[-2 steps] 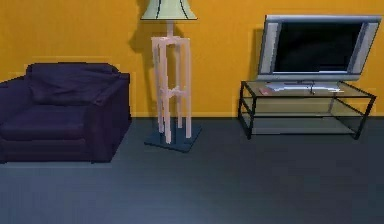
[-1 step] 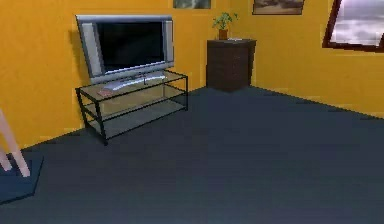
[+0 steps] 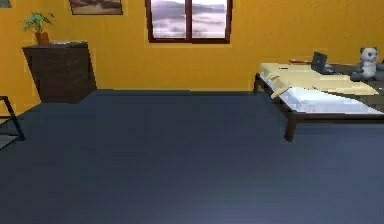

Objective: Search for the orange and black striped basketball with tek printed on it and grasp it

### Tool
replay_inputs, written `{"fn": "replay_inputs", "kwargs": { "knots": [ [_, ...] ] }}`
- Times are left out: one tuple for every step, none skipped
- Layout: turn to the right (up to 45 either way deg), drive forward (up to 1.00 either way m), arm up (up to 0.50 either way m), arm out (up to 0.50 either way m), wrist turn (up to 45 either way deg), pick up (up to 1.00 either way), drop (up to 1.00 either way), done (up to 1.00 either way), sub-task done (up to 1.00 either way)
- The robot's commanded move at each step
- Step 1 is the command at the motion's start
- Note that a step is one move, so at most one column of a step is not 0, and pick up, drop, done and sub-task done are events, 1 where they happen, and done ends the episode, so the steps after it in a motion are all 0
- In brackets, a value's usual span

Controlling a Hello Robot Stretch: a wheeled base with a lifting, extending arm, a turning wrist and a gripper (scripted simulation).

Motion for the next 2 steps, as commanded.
{"fn": "replay_inputs", "kwargs": {
  "knots": [
    [0.0, 0.3, 0.0, 0.0, 0.0, 0.0, 0.0, 0.0, 0.0],
    [-45.0, 0.0, 0.0, 0.0, 0.0, 0.0, 0.0, 0.0, 0.0]
  ]
}}
